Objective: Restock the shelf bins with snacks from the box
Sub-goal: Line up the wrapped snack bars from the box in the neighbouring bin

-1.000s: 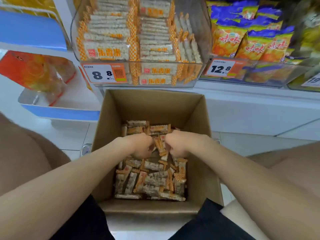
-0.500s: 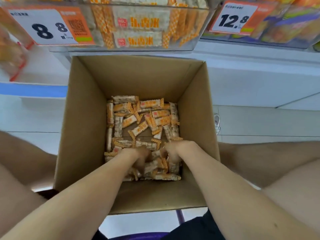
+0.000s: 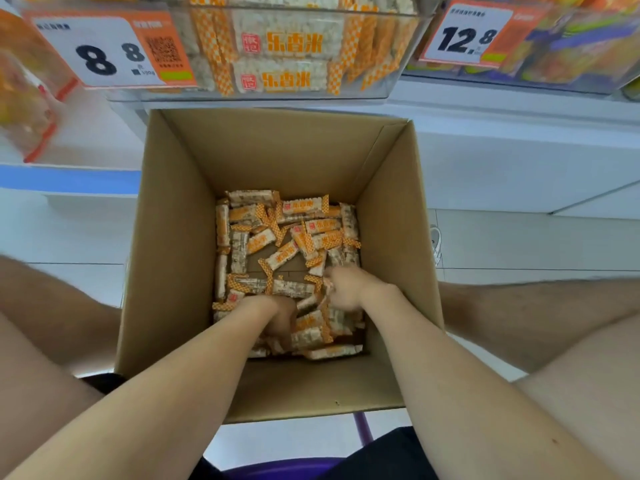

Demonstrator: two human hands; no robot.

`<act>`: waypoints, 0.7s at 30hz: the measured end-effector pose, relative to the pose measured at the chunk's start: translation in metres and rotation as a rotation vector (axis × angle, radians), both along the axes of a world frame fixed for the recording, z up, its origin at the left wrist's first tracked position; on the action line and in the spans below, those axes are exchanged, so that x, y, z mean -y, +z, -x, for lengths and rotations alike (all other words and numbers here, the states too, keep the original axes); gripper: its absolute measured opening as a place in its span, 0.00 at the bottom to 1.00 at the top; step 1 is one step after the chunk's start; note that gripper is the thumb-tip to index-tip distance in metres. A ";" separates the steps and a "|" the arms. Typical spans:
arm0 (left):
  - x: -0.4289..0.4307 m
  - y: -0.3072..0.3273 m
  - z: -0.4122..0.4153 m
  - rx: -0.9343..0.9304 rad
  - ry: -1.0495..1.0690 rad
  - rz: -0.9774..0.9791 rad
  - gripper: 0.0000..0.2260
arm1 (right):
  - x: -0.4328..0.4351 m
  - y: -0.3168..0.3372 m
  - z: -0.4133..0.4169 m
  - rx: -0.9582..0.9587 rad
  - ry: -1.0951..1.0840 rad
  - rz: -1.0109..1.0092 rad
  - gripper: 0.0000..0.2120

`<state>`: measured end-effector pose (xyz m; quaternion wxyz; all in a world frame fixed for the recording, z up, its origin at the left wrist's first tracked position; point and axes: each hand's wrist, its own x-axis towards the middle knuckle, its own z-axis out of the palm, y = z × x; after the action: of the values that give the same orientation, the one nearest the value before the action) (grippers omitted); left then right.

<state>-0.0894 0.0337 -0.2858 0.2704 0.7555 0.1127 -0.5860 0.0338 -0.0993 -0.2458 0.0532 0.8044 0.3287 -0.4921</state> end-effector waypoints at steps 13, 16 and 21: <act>-0.057 0.076 -0.002 0.511 0.714 0.088 0.11 | -0.010 0.082 -0.021 0.160 -0.494 -0.653 0.12; -0.063 0.109 -0.006 0.625 0.877 0.117 0.09 | -0.009 0.108 -0.017 0.096 -0.629 -0.801 0.10; -0.067 0.146 -0.004 0.845 1.023 0.134 0.18 | -0.009 0.131 -0.013 0.063 -0.725 -0.941 0.14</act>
<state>-0.0858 0.1008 -0.1399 0.5817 0.7530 0.3046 -0.0429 0.0464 -0.0900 -0.1152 -0.4708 0.8166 0.2139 -0.2563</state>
